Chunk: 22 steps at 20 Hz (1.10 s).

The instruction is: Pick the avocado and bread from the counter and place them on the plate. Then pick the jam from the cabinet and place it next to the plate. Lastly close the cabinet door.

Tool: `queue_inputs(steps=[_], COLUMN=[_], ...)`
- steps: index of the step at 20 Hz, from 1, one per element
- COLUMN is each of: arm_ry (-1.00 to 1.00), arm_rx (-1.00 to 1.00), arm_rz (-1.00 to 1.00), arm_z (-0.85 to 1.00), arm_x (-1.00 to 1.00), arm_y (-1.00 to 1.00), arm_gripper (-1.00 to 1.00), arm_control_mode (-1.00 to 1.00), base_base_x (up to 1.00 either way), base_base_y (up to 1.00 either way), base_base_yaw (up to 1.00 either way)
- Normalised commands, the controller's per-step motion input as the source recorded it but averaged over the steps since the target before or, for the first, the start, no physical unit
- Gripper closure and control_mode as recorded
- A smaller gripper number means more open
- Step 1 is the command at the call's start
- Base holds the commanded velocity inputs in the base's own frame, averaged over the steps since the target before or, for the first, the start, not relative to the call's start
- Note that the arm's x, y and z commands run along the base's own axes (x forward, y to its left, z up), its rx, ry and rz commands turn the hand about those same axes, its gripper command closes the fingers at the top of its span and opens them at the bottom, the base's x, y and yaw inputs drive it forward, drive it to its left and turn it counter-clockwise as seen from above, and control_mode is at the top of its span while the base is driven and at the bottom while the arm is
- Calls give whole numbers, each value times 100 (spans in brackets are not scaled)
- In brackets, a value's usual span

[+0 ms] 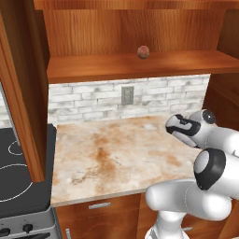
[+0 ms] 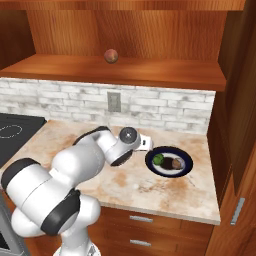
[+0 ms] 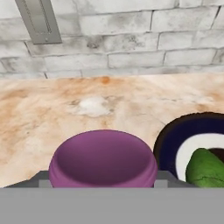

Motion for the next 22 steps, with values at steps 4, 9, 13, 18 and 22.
queue_inputs(steps=[4,9,13,18,22], arm_ry=[0,-1,-4,0,0], arm_rx=[-1,0,0,0,3], arm_rz=[0,-1,-6,-6,-5], arm_z=[-14,2,30,50,60], arm_x=[0,1,0,1,-15], arm_y=[0,0,0,8,11], arm_gripper=[100,-100,-100,-100,-100], arm_control_mode=[-100,-100,-100,-100,-100], base_base_x=[0,0,0,0,0], base_base_y=[0,0,0,0,0], base_base_yaw=[0,0,0,0,0])
